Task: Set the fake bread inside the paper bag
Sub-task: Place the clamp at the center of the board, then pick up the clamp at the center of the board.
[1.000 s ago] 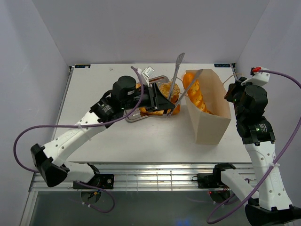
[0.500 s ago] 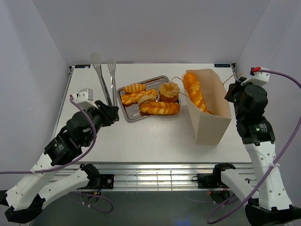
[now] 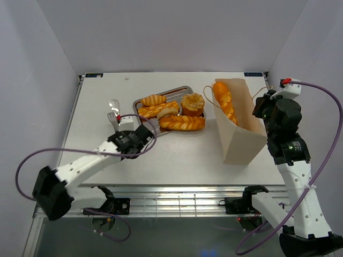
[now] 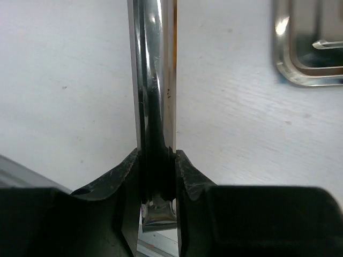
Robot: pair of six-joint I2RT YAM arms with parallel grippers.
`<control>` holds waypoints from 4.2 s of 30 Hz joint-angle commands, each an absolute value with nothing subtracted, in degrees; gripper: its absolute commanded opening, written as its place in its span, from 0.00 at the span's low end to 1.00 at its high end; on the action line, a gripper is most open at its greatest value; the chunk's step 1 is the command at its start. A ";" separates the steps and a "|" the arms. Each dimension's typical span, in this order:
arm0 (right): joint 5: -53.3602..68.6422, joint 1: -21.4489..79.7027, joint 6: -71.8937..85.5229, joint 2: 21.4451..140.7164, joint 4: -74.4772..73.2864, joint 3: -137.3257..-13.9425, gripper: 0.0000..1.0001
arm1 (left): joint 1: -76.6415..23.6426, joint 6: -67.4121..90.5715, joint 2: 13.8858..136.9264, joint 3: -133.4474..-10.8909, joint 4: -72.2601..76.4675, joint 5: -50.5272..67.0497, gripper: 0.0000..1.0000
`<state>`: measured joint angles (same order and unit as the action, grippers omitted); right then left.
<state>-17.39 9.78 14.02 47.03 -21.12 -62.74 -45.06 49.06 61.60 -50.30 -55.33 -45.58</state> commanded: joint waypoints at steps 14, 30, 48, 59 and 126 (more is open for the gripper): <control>-13.01 9.93 15.12 46.23 -14.06 -58.45 0.08 | -44.12 64.52 100.36 -61.34 -73.83 -59.33 0.00; -11.60 9.84 15.64 46.32 -12.92 -57.66 0.08 | -43.51 48.95 87.57 -61.61 -56.43 -51.78 0.98; -9.05 9.84 16.00 45.26 -13.01 -57.74 0.08 | -16.27 44.29 64.17 -43.69 -37.80 -17.41 0.98; -7.12 9.93 16.70 44.39 -12.66 -56.25 0.08 | -5.19 45.70 61.79 -37.27 -33.67 -10.20 0.94; -4.48 9.84 17.14 41.75 -12.39 -55.02 0.08 | -17.67 57.65 81.73 -48.95 -41.84 -28.39 0.98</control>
